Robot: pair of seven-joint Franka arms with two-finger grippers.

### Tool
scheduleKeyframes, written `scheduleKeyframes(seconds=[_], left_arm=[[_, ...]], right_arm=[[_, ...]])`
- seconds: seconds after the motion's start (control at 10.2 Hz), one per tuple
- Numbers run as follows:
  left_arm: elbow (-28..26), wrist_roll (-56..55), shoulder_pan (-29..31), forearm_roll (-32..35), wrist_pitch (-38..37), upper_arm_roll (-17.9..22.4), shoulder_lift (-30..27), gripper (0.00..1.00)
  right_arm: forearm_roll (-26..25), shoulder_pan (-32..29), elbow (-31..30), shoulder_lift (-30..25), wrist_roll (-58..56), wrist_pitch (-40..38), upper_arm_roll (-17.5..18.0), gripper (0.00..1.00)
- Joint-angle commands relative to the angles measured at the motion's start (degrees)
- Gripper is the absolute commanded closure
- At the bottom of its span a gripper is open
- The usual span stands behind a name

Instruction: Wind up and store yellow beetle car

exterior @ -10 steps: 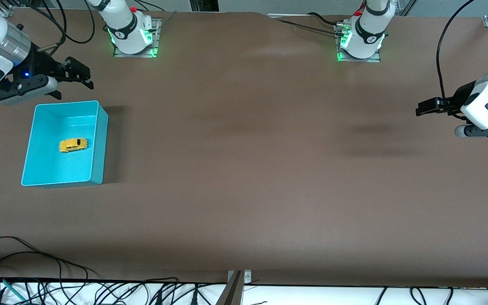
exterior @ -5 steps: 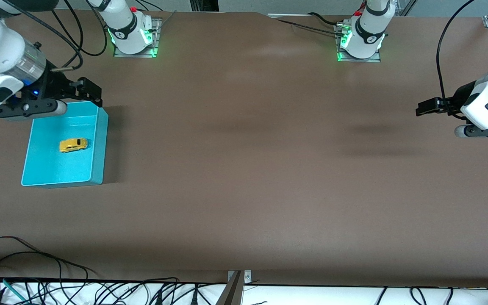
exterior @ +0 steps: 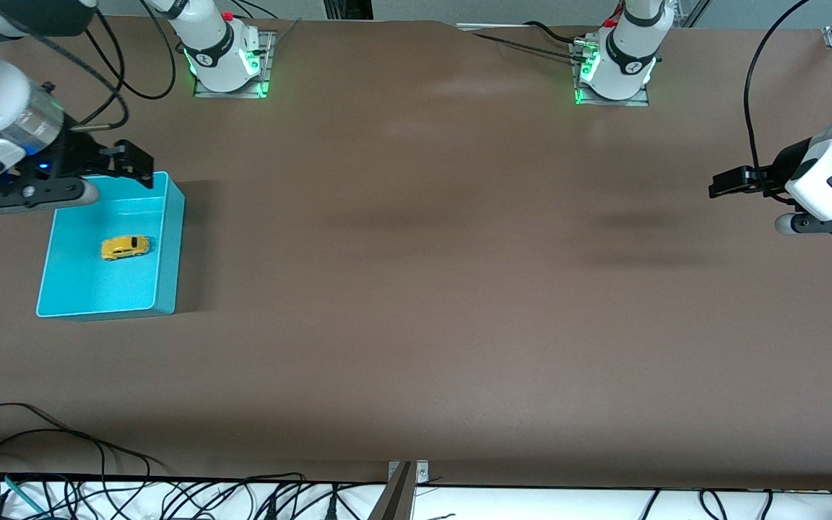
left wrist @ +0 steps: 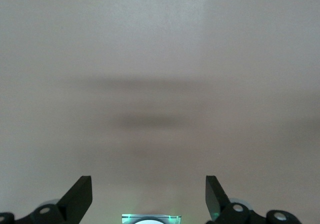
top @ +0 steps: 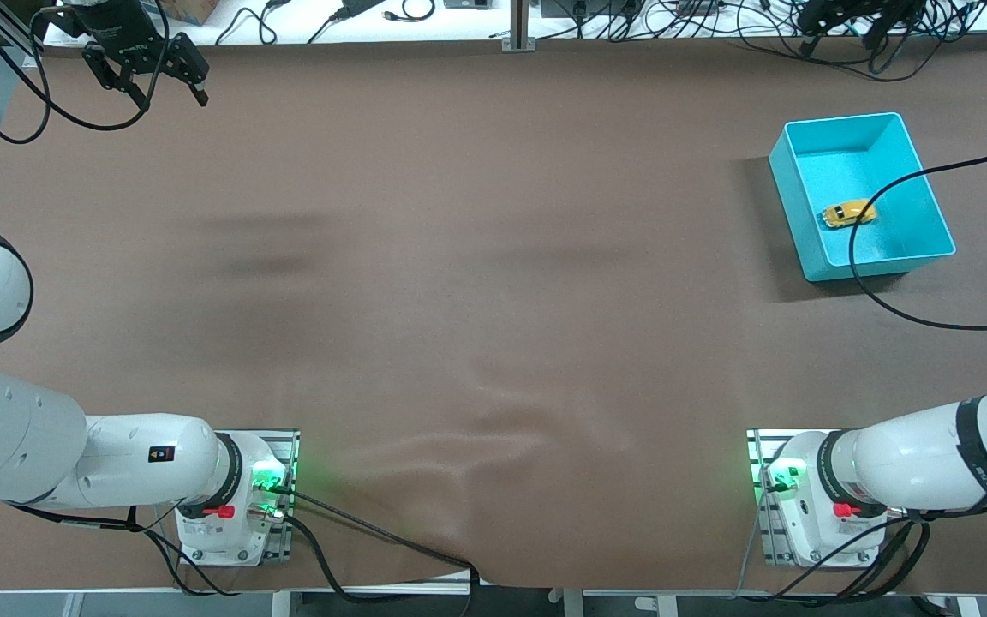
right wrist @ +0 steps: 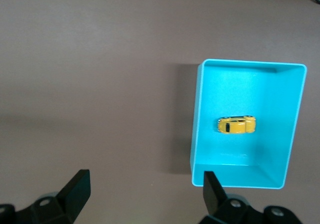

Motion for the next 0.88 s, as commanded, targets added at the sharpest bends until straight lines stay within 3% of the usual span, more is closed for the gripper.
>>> scheduleKeyframes(seconds=[0.0,0.78], left_arm=[[1.3,0.8,0.1,1.2,-0.5,-0.1,0.5,0.0],[1.3,0.7,0.1,1.2,-0.5,-0.1,0.5,0.0]], right_arm=[[0.0,-4.6,1.6,0.5,-3.8,-1.4,2.2,0.0],[0.2,-4.5,2.2,0.5,-3.1,-1.1,2.3,0.0]])
